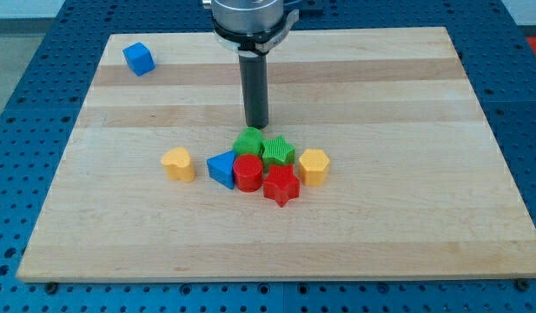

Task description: Separate the group of blocks

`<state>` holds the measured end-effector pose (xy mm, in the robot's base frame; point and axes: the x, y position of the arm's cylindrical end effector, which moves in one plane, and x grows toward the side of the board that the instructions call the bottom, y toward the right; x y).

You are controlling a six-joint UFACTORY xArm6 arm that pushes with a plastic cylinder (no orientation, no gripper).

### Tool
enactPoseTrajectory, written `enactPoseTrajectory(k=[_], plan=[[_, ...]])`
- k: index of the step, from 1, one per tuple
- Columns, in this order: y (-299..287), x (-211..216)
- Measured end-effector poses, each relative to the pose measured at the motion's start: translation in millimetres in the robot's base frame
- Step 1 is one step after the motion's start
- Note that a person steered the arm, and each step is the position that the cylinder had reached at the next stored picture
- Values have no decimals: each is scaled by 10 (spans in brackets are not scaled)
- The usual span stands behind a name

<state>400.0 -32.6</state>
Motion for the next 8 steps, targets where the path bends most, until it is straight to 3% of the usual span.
enactPoseTrajectory(k=[1, 2, 3, 4, 5, 6, 7, 8], plan=[[9, -307], [88, -950], [425, -1267], [644, -1266], [951, -727], [1231, 111], [1282, 129], [1546, 968]])
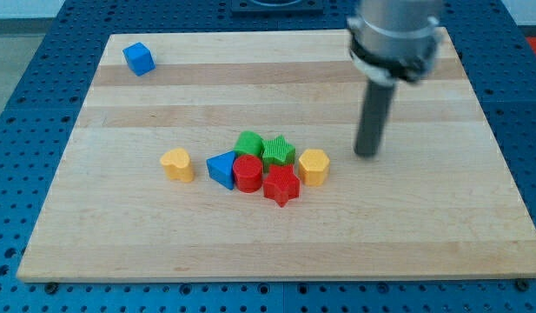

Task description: Separate the group of blocks

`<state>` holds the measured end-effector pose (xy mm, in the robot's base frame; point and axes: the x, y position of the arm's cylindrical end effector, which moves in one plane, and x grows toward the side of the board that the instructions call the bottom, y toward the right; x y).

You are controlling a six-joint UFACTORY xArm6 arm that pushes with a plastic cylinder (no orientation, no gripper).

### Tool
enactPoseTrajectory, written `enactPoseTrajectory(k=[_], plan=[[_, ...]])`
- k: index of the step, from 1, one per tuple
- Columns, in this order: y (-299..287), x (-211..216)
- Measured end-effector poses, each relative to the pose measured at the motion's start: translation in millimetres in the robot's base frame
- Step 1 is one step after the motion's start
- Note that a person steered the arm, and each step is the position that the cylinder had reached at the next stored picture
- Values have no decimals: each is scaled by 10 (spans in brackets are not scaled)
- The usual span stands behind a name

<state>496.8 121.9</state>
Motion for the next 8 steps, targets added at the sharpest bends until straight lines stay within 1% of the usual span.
enactPoseTrajectory(k=[1, 2, 3, 4, 6, 7, 8], plan=[[-21, 329], [-391, 778], [-794, 981], [-1155, 857], [-1455, 841], [-1724, 841], [-1749, 466]])
